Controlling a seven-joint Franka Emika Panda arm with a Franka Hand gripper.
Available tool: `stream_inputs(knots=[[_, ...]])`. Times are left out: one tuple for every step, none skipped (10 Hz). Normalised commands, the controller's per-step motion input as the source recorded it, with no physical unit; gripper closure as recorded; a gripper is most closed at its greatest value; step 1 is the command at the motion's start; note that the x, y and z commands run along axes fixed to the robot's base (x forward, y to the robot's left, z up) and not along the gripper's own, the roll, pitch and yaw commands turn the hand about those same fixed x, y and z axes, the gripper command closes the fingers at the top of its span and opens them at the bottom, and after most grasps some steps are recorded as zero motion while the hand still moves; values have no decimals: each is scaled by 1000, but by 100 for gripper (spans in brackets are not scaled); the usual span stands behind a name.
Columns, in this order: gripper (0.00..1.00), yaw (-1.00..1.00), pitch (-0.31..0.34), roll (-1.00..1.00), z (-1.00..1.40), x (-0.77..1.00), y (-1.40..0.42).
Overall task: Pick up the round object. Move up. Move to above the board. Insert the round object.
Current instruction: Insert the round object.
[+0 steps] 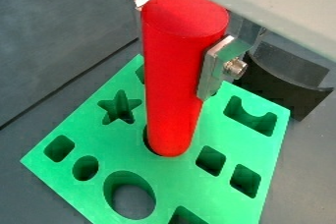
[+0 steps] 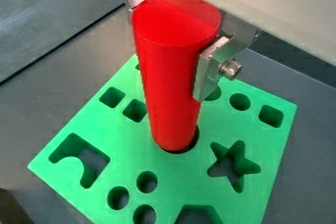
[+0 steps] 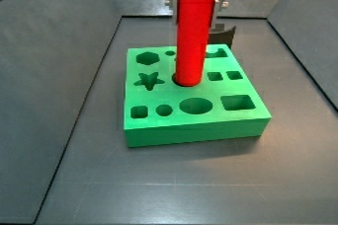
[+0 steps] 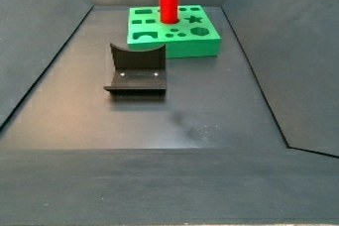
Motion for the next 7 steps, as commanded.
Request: stream_inputs(knots=[[100,-26,-93,-20,-266,-397,0],[100,-9,-93,0,-329,-360,0],[100,0,-131,0,-543,0,0],[100,0,-163,0,-663,46,0],[100,0,-163,0,-574,43,0],[100,0,-209,-106,-234,-11,23],[100,0,0,20,0,0,-3]])
